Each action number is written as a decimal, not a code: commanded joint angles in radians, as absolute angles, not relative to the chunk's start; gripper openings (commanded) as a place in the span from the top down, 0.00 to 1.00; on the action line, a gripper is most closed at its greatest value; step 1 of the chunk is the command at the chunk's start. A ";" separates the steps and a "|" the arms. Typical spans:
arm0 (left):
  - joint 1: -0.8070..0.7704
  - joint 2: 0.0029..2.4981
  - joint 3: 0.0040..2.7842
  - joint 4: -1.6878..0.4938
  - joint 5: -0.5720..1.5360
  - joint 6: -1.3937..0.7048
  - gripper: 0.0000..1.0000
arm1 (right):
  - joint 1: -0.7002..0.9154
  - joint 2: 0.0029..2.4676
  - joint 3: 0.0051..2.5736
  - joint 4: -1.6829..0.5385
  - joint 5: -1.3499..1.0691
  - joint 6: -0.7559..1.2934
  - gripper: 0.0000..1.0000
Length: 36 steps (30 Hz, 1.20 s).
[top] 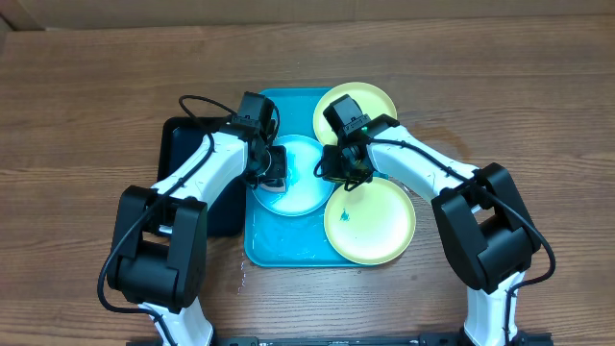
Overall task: Clean dirty plates on tray and stack at the side
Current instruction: 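Scrub the white plate surface with the sponge in the left gripper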
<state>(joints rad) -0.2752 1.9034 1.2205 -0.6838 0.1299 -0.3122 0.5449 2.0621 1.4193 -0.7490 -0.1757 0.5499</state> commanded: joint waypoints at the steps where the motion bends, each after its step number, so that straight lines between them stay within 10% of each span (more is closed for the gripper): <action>1: -0.282 1.925 1.186 -0.694 0.144 -0.318 0.96 | 0.552 2.072 1.419 -0.741 -0.176 0.550 0.92; 18: -0.287 1.991 1.197 -0.600 0.574 -0.300 0.96 | 0.552 2.072 1.419 -0.734 -0.176 0.550 0.93; 36: -0.292 1.799 1.361 -0.752 0.271 -0.345 0.96 | 0.552 2.072 1.419 -0.734 -0.176 0.550 0.93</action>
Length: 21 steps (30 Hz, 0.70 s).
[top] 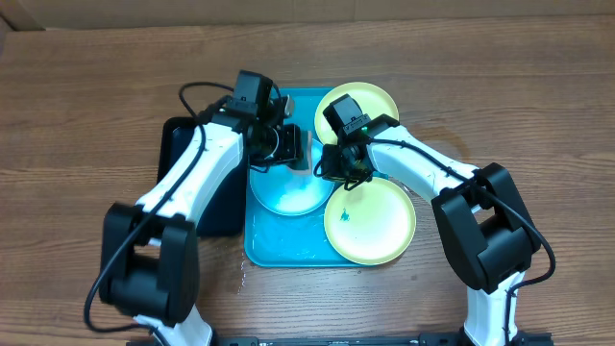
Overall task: Clean dirty plates on tray and stack at the side
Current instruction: 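Scrub the white plate surface with the sponge in the left gripper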
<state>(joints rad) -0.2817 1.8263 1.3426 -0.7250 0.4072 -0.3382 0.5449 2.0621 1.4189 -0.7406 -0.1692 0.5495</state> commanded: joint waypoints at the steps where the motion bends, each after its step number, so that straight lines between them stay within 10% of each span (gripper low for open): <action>1: -0.294 1.806 1.360 -0.768 0.226 -0.344 0.96 | 0.552 2.072 1.419 -0.734 -0.176 0.550 0.93; 15: -0.302 2.058 1.328 -0.823 0.134 -0.376 0.96 | 0.552 2.072 1.419 -0.734 -0.176 0.550 0.93; 21: -0.302 2.083 1.329 -0.804 0.437 -0.300 0.96 | 0.552 2.072 1.419 -0.734 -0.176 0.550 0.93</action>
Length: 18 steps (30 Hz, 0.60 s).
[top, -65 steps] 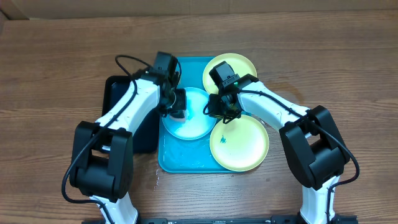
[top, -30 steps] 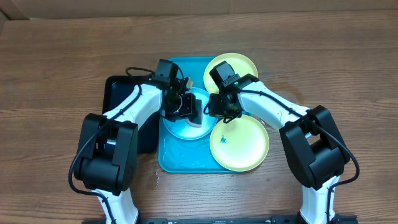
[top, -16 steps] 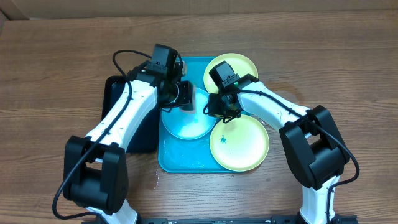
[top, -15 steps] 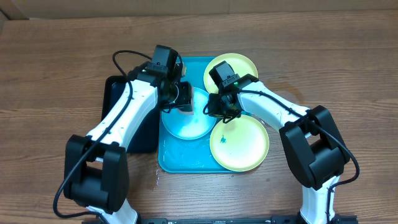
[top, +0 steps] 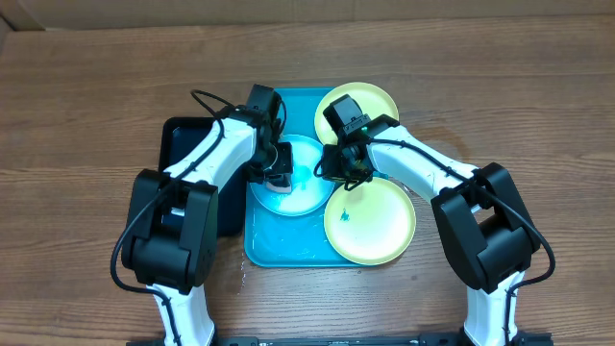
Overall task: Clean dirty plates on tray and stack at the side
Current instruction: 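Scrub the white plate surface with the sponge in the left gripper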
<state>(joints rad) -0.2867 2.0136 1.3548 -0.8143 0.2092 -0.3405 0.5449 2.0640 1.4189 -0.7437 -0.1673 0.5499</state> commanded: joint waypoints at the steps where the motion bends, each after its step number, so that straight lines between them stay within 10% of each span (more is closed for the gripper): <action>1: -0.302 2.080 1.331 -0.792 0.490 -0.290 0.96 | 0.552 2.072 1.419 -0.734 -0.176 0.550 0.93; 8: -0.293 1.985 1.420 -0.764 0.632 -0.289 0.96 | 0.552 2.072 1.419 -0.735 -0.176 0.550 0.93; 18: -0.298 1.838 1.445 -0.898 0.210 -0.319 0.96 | 0.552 2.072 1.419 -0.735 -0.176 0.550 0.93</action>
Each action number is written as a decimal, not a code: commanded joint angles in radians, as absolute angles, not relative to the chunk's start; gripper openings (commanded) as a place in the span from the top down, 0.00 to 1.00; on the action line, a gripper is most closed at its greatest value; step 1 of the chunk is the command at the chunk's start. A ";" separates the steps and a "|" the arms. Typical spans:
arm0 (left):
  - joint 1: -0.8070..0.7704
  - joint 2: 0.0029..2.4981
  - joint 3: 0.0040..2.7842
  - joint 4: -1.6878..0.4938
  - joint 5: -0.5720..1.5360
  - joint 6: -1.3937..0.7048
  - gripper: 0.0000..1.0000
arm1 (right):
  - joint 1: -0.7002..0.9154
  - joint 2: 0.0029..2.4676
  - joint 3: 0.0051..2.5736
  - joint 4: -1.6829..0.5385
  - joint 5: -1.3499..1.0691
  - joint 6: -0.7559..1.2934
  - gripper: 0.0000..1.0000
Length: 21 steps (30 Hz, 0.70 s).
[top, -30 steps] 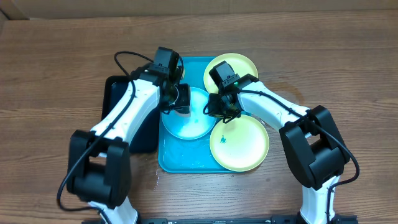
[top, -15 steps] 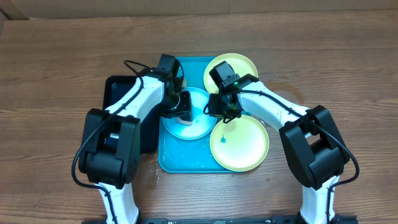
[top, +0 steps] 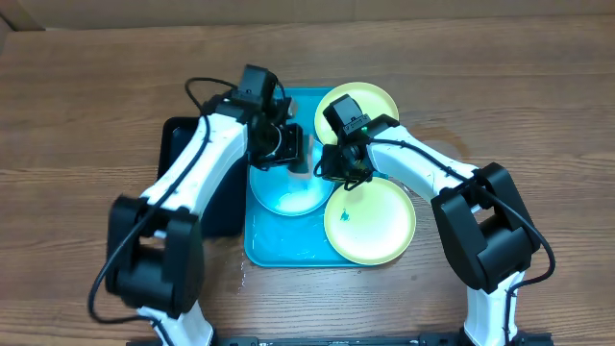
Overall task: Clean dirty plates on tray and stack at the side
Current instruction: 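Scrub the white plate surface with the sponge in the left gripper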
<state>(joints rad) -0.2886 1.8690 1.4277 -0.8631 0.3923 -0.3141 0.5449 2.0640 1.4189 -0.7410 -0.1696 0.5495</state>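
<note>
A light blue plate [top: 288, 197] lies on the left half of the blue tray [top: 288, 247]. My left gripper [top: 296, 150] is over the plate's far rim, shut on what looks like a small grey sponge [top: 303, 152]. My right gripper [top: 332, 173] sits at the plate's right rim and seems shut on it. One yellow-green plate [top: 380, 100] rests at the tray's back right. A second yellow-green plate [top: 377, 229] at the front right carries a small teal stain [top: 343, 217].
A black flat tray [top: 181, 146] lies on the wooden table [top: 86, 115] just left of the blue tray, partly under my left arm. The front yellow-green plate overhangs the blue tray's right edge.
My left gripper has moved from the middle-left of the blue plate to its far rim, toward the right. The right arm and all the plates stay put.
My left gripper was first on the blue plate's left part, then at its far rim, then back on the left part, and now at the far rim again. The right gripper stayed at the plate's right rim throughout.
</note>
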 commanded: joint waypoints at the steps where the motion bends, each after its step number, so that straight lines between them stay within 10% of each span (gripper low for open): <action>1: -0.298 1.843 1.439 -0.912 0.176 -0.318 0.96 | 0.552 2.072 1.419 -0.735 -0.176 0.550 0.93; 21: -0.298 2.040 1.277 -0.771 0.347 -0.299 0.96 | 0.552 2.072 1.419 -0.734 -0.176 0.550 0.93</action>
<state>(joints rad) -0.2874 1.9652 1.2911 -0.7860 0.1612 -0.3225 0.5449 2.0640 1.4189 -0.7418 -0.1680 0.5495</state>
